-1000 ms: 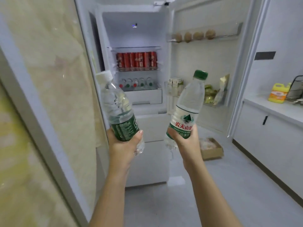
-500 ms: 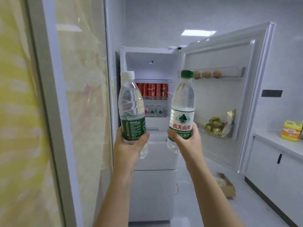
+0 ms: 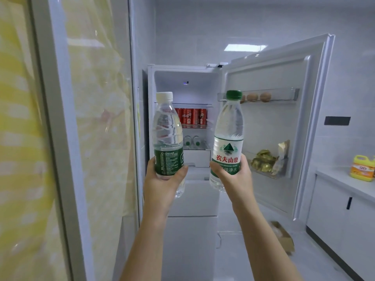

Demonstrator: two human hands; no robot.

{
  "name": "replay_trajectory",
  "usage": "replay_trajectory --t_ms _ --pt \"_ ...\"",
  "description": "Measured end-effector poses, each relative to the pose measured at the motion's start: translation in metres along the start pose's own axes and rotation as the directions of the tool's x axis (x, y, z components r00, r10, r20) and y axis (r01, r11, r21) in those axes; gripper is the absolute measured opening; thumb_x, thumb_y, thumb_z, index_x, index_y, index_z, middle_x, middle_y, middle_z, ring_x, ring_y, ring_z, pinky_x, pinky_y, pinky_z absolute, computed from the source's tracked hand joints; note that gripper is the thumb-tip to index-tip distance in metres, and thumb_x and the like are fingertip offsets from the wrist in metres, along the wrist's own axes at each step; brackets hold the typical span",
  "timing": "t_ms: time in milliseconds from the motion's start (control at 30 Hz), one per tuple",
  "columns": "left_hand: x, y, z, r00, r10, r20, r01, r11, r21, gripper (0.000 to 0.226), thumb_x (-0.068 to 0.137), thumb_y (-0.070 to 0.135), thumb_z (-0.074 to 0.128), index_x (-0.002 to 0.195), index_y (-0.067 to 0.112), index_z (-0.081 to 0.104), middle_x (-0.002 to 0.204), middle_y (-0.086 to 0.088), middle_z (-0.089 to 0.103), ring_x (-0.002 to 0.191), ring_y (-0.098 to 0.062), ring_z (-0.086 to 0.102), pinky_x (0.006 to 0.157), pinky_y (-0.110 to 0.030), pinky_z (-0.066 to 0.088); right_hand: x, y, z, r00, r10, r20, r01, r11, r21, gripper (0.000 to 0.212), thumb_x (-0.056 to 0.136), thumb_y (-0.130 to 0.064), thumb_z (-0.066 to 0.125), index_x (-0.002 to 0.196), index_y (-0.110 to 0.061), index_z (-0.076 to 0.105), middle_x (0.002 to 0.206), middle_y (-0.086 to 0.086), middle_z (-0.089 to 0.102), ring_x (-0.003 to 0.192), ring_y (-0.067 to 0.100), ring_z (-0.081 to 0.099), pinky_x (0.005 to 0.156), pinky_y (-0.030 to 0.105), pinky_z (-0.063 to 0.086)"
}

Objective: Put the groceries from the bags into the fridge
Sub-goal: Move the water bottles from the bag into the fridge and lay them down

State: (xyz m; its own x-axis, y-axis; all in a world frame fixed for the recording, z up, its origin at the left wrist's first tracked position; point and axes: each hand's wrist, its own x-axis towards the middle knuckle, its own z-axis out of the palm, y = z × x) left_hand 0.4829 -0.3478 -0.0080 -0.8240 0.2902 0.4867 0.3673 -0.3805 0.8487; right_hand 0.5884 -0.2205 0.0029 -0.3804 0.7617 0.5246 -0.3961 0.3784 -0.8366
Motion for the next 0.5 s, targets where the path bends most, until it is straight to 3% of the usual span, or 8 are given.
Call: replay_trajectory --t_ms 333,500 --pt "-0.007 -0.022 0.020 0.997 -0.053 -0.065 0.050 0.998 -0.043 0.045 0.071 0.018 0.086 0.106 0.029 0.060 0.088 0.008 0.072 0.077 -0.012 0.068 0.074 -0.038 0.054 0.009 0.024 -0.018 0.997 0.049 0.063 -0.050 0.999 0.004 0.039 0.075 -0.012 0.080 0.104 -0.026 0.058 0.092 -0.002 0.069 0.087 0.019 0.067 0.076 0.033 0.056" --pt "-0.011 -0.033 0.034 0.993 -0.062 -0.096 0.059 0.998 -0.025 0.047 0.072 0.015 0.084 0.111 0.025 0.060 0.095 0.006 0.072 0.086 -0.013 0.070 0.079 -0.035 0.056 0.017 0.037 -0.031 0.994 0.080 0.078 -0.079 0.997 -0.019 0.041 0.074 -0.012 0.081 0.103 -0.027 0.057 0.092 -0.004 0.069 0.087 0.018 0.067 0.078 0.037 0.056"
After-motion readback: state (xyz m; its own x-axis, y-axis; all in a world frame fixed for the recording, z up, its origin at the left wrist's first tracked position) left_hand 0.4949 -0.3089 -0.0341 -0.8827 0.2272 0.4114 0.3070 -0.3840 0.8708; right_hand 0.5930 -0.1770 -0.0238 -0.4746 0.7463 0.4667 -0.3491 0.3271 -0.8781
